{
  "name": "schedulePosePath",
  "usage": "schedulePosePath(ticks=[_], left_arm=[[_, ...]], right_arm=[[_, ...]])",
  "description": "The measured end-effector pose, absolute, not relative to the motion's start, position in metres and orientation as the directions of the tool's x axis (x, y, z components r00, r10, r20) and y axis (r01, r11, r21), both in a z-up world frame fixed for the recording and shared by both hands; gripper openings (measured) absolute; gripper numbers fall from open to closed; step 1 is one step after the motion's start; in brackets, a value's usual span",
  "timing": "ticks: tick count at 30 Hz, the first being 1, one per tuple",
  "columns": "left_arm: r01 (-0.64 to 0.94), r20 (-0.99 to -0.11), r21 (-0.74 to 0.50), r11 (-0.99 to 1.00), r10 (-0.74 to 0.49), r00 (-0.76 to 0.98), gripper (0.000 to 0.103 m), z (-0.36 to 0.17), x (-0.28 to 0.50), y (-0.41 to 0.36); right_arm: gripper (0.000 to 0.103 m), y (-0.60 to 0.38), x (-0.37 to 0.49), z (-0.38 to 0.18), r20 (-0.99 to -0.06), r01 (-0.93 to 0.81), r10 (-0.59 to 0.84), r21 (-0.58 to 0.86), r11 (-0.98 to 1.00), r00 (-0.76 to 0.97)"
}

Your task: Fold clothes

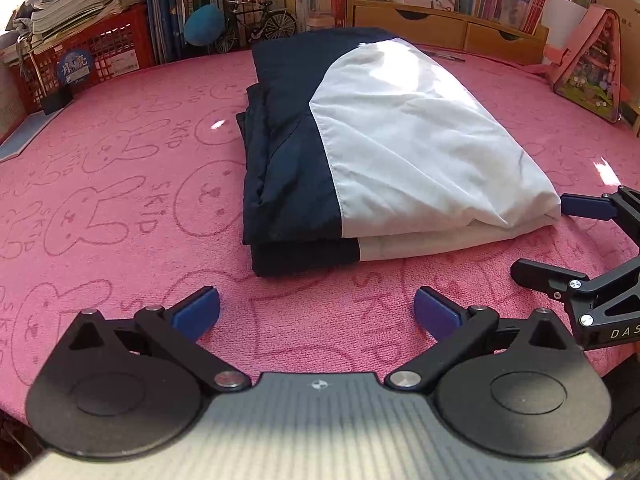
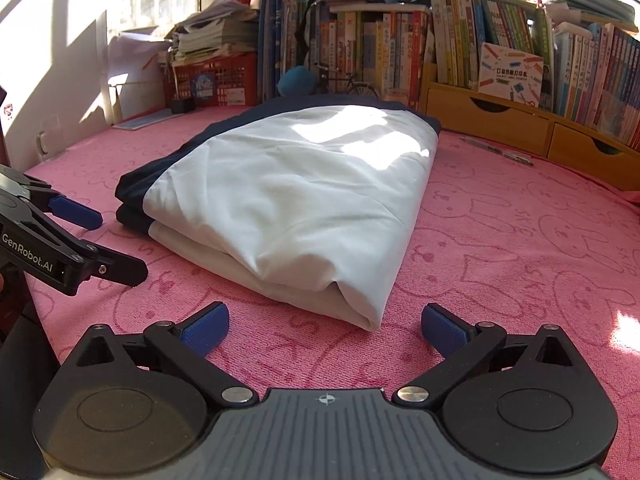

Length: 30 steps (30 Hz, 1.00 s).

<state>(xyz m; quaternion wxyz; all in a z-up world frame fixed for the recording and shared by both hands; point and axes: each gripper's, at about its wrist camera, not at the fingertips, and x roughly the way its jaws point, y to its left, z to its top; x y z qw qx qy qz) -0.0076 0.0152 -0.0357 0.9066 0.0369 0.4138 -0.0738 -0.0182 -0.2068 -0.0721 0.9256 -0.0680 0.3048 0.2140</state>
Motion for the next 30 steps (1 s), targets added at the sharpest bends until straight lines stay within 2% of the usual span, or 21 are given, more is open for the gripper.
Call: schedulePosePath(ticks=[5, 14, 30], left_arm=[[0.164, -0.757, 0.006, 0.986, -0.103, 0.646, 0.103, -0.036, -0.008, 0.015], [0.174, -0.762, 0.005, 0.985, -0.109, 0.638, 0.103, -0.036, -0.008, 0.016], [0.168, -0.772, 0.004, 0.986, -0.104, 0.627, 0.103, -0.035, -0.006, 0.016]], right_arm=[[0.103, -0.205, -0.016, -0.072, -0.608, -0.421, 0.339, 0.009, 0.907, 0.718], [0.103, -0.183, 0.002, -0.063, -0.729, -0.325, 0.225, 0.003, 0.946, 0.646], [0.103, -0.186, 0.006, -0.060, -0.746, -0.337, 0.226, 0.002, 0.941, 0.627]])
